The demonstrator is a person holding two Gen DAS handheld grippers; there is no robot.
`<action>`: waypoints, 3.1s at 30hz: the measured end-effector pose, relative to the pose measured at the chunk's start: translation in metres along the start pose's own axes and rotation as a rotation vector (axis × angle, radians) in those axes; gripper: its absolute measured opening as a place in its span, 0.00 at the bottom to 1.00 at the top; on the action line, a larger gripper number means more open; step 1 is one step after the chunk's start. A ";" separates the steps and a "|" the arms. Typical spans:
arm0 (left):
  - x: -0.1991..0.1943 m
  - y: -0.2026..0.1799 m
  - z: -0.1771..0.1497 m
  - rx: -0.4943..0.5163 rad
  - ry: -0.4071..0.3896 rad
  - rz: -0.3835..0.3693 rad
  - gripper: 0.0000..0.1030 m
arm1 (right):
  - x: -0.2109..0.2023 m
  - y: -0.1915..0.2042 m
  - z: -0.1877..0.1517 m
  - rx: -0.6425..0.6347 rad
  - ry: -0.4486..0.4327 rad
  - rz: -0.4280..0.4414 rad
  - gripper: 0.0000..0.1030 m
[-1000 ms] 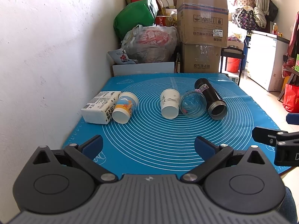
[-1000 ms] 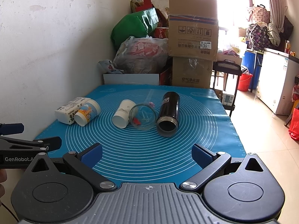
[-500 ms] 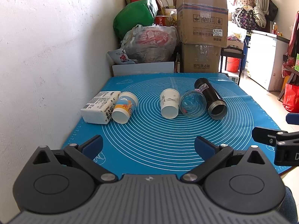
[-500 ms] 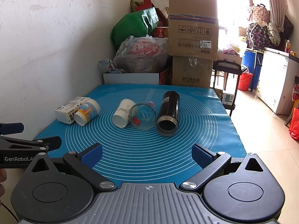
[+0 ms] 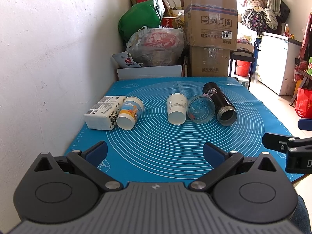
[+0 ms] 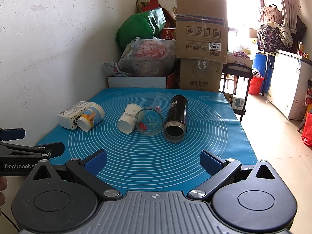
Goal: Flip cup upside down
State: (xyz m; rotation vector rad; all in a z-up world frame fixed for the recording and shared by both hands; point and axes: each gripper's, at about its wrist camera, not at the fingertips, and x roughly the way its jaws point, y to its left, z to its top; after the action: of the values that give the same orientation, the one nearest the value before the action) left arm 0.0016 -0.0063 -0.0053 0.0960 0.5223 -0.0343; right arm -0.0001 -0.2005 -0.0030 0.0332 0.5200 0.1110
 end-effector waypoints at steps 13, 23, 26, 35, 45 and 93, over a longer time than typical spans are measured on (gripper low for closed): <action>-0.001 0.002 0.001 -0.002 -0.003 0.010 0.99 | 0.001 0.000 0.000 0.004 -0.001 -0.001 1.00; 0.001 0.003 0.001 0.002 -0.002 0.015 0.99 | 0.003 0.002 0.001 0.000 0.000 0.001 1.00; 0.005 0.004 0.001 -0.001 -0.002 0.023 0.99 | 0.004 0.001 0.001 -0.002 0.001 -0.001 1.00; 0.028 0.010 0.007 0.002 -0.011 0.051 0.99 | 0.018 -0.002 0.007 -0.014 -0.006 -0.007 1.00; 0.104 0.028 0.021 0.031 -0.064 0.153 0.99 | 0.060 -0.022 0.022 0.016 0.001 -0.006 1.00; 0.181 0.021 0.037 -0.010 0.107 0.075 0.62 | 0.114 -0.054 0.018 0.108 0.071 -0.016 1.00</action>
State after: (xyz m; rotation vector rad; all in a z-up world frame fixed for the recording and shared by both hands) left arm 0.1783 0.0095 -0.0618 0.1079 0.6254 0.0475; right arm 0.1129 -0.2411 -0.0468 0.1305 0.5968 0.0689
